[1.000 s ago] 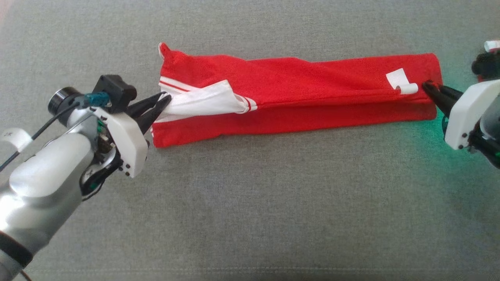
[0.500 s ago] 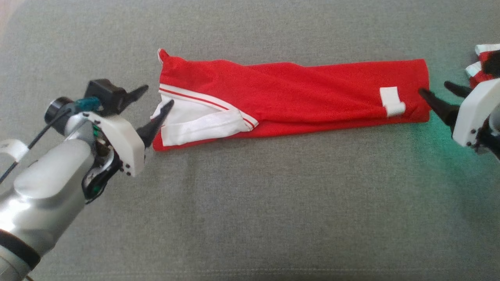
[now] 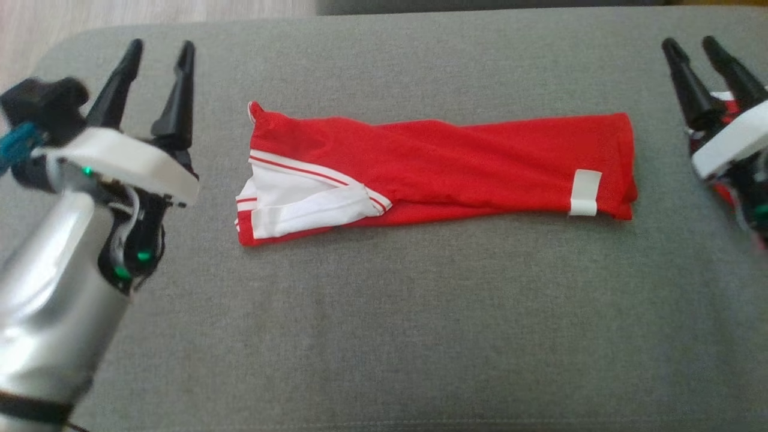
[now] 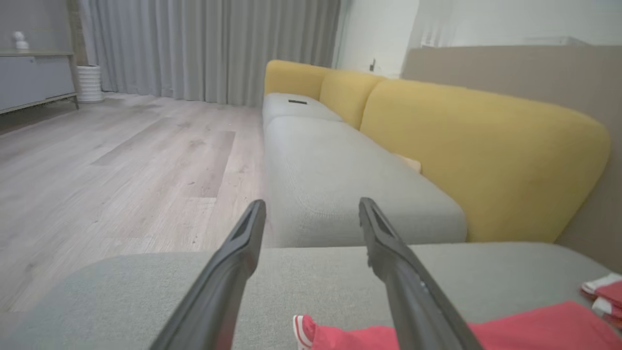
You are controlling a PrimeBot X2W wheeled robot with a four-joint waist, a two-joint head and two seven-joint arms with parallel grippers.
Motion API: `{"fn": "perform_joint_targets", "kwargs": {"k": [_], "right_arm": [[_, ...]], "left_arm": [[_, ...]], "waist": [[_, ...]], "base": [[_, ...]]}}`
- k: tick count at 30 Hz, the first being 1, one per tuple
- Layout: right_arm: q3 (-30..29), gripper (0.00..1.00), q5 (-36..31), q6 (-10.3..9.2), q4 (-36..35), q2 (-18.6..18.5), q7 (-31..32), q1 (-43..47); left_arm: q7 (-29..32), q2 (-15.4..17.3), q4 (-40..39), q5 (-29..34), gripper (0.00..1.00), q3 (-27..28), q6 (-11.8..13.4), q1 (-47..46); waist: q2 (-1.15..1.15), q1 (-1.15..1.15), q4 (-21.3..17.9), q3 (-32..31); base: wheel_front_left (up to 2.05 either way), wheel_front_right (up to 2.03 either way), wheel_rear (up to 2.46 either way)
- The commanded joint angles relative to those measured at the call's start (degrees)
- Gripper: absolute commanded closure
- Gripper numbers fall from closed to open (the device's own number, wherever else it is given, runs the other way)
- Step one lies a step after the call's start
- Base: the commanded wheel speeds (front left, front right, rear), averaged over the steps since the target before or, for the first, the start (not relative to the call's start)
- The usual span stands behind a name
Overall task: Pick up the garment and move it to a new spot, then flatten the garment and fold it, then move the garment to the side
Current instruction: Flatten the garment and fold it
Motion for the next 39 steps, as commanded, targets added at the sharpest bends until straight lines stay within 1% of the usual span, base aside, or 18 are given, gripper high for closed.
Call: {"fn": "perform_joint_targets", "kwargs": {"k": [1,3,5,8,9,13,15,17,19,22,25,30,31,39], "right_arm": [[-1.2,0.00,-1.2,-0.05,-0.9,0.5,-3.2,2.2],[-3.0,0.00,-2.8,-0.05,-0.2,3.1,-7.5,3.5],[-5.0,0.00,-5.1,-0.05,1.0,5.9,-10.5,4.7],[-8.7,0.00,-10.2,-0.05,1.9,10.8,-12.3,6.9],[-12.8,0.00,-15.0,-0.05,2.3,14.1,-12.6,8.6],[-25.2,0.00,-27.7,-0.05,-1.6,22.3,-12.7,14.8],[-29.3,0.00,-34.6,-0.05,-4.3,26.7,-12.7,18.8],[-32.2,0.00,-40.6,-0.05,-6.3,30.5,-12.7,22.4],[-34.2,0.00,-44.6,-0.05,-7.7,32.9,-12.7,25.1],[-35.7,0.00,-48.0,-0.05,-9.2,34.7,-12.7,27.3],[-36.9,0.00,-49.7,-0.05,-9.8,35.2,-12.7,27.7],[-40.5,0.00,-52.2,-0.05,-8.8,35.4,-11.9,26.0],[-40.5,0.00,-52.2,-0.05,-8.8,35.4,-11.9,26.0],[-49.6,0.00,-55.7,-0.05,-0.5,35.6,-6.2,20.8]], "left_arm": [[-0.7,0.9,-3.2,1.6,0.00,6.0,1.0,1.1],[-0.7,-1.2,-6.7,4.2,0.00,11.8,2.1,5.7],[-0.7,-3.6,-9.9,7.2,0.00,16.8,2.3,10.2],[-0.7,-7.4,-13.5,12.1,0.00,22.6,1.0,16.3],[-0.7,-10.0,-15.0,15.6,0.00,25.8,0.0,19.7],[-0.7,-15.7,-16.4,21.4,0.00,31.4,-3.3,25.3],[-0.7,-18.4,-16.5,24.2,0.00,33.6,-5.3,27.7],[-0.7,-20.7,-16.2,27.1,0.00,35.2,-7.2,29.6],[-0.7,-22.6,-15.9,29.4,0.00,36.6,-8.9,30.9],[-0.7,-24.3,-15.6,31.8,0.00,38.3,-10.8,31.8],[-0.7,-25.3,-15.3,33.1,0.00,39.4,-12.1,31.5],[-0.7,-25.9,-14.7,34.3,0.00,39.7,-13.3,29.7],[-0.7,-25.9,-14.7,34.3,0.00,39.7,-13.3,29.7],[-0.7,-26.2,-13.1,34.5,0.00,38.2,-13.9,28.3]], "waist": [[0.00,0.00,-0.3,-0.6],[0.00,0.00,-0.6,-1.2],[0.00,0.00,-0.9,-1.7],[0.00,0.00,-1.4,-2.2],[0.00,0.00,-1.7,-2.6],[0.00,0.00,-2.2,-3.3],[0.00,0.00,-2.5,-3.6],[0.00,0.00,-2.7,-3.9],[0.00,0.00,-2.8,-4.0],[0.00,0.00,-2.7,-4.0],[0.00,0.00,-2.5,-3.5],[0.00,0.00,-1.5,-1.8],[0.00,0.00,-1.5,-1.8],[0.00,0.00,0.7,1.2]], "base": [[0.00,0.00,0.00],[0.00,0.00,0.00],[0.00,0.00,0.00],[0.00,0.00,0.00],[0.00,0.00,0.00],[0.00,0.00,0.00],[0.00,0.00,0.00],[0.00,0.00,0.00],[0.00,0.00,0.00],[0.00,0.00,0.00],[0.00,0.00,0.00],[0.00,0.00,0.00],[0.00,0.00,0.00],[0.00,0.00,0.00]]}}
